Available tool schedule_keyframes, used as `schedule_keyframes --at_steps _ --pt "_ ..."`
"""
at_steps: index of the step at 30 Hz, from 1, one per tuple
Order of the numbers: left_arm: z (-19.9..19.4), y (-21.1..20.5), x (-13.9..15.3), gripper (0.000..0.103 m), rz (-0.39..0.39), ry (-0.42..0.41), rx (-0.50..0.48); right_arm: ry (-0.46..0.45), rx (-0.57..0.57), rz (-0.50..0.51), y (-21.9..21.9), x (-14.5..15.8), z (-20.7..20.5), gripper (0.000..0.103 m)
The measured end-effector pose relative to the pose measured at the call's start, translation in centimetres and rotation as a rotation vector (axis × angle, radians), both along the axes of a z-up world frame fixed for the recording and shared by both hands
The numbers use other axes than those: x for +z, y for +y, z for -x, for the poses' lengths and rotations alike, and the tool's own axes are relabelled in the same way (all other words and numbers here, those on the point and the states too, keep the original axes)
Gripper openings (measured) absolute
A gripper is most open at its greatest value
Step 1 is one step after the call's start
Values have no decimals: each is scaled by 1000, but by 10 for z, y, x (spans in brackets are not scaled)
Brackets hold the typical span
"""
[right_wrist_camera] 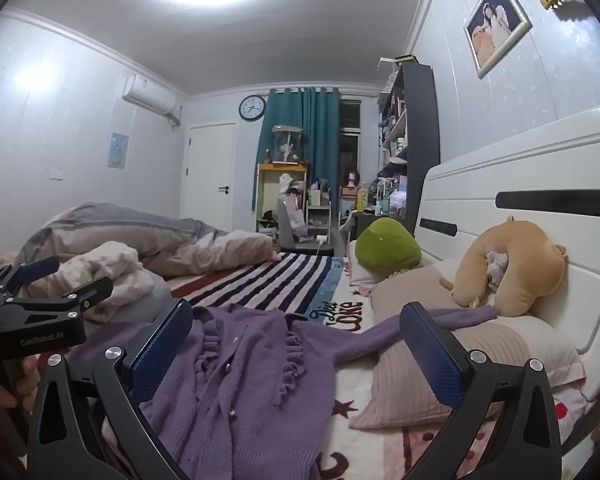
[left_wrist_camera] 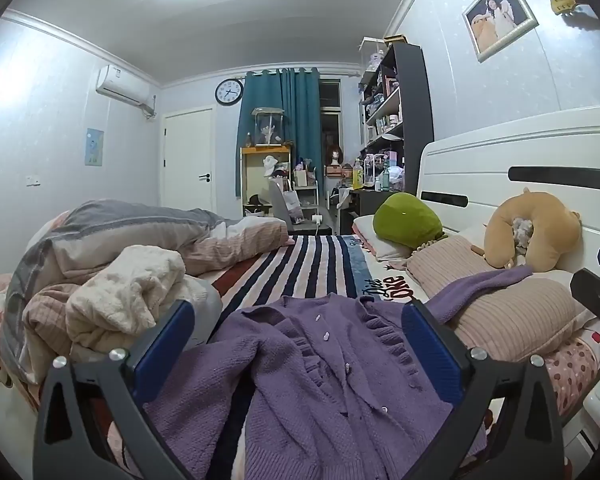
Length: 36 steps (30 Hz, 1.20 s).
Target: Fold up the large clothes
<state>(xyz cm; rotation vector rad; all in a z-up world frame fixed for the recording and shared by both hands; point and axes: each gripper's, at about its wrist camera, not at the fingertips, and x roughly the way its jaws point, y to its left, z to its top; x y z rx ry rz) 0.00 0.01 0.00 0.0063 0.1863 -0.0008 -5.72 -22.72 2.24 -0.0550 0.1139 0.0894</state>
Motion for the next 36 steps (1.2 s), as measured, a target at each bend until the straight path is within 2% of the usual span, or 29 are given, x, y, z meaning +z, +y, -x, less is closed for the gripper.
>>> schedule_keyframes --at_steps 36 --pt "0 0 0 102 2 -6 -1 4 3 -14 -3 0 4 103"
